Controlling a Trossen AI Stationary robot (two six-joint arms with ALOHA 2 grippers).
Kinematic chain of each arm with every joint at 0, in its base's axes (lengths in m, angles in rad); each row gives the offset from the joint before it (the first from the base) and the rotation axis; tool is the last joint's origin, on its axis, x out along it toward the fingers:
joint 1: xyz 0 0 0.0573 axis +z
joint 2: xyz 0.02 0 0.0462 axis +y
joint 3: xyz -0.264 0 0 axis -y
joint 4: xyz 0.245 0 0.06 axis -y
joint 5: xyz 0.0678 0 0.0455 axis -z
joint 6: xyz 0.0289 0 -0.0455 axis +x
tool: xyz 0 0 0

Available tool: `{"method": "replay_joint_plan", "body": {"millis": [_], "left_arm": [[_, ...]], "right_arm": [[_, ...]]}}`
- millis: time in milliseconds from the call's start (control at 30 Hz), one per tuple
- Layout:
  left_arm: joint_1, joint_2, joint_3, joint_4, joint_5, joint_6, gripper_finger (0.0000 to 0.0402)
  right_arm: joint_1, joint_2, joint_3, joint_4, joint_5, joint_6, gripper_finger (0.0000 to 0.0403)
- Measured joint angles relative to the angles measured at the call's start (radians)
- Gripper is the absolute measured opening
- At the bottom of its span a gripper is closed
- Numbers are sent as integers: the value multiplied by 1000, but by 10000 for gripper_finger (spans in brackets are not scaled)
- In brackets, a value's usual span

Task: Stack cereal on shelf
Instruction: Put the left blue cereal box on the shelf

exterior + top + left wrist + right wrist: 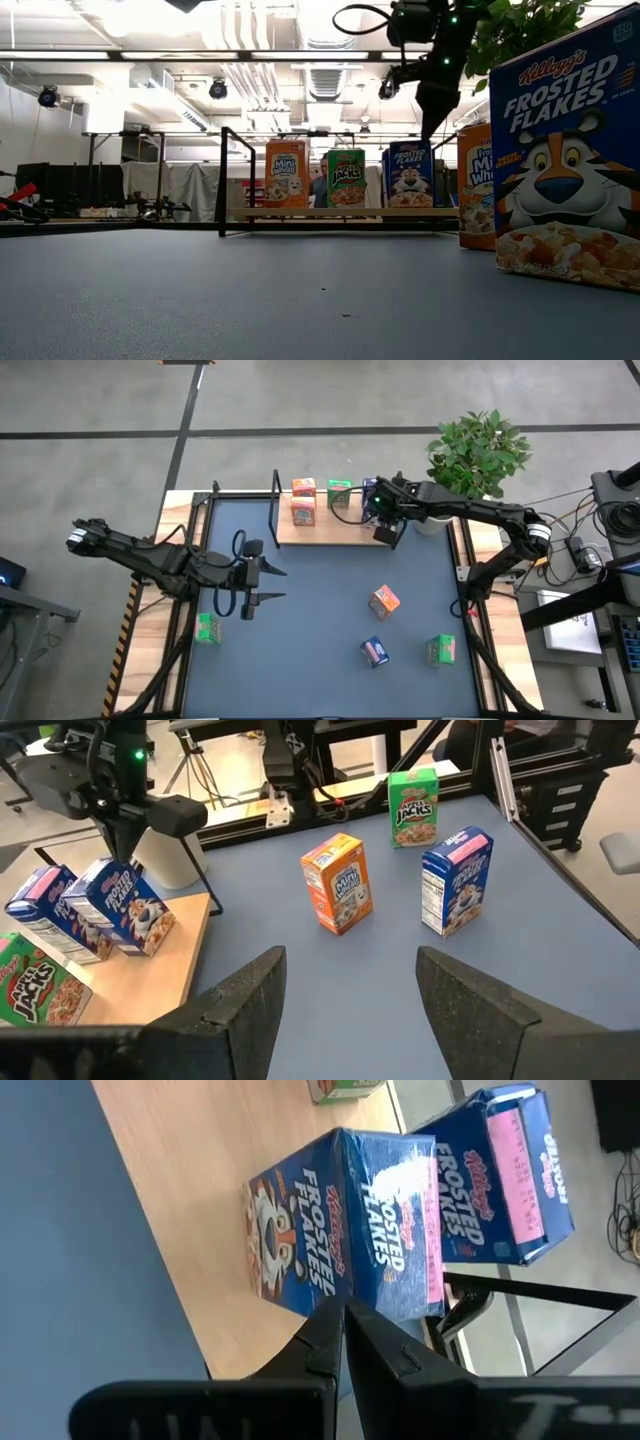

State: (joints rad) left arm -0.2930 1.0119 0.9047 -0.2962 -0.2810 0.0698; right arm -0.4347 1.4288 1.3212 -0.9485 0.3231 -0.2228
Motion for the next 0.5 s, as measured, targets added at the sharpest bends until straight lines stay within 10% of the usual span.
{"method": "replay_joint_plan", "body": {"millis": [500], "left_arm": [[0,0,0,-9,0,0,208]], "right_arm": [[-11,10,-13,-2,13,8,9]]}}
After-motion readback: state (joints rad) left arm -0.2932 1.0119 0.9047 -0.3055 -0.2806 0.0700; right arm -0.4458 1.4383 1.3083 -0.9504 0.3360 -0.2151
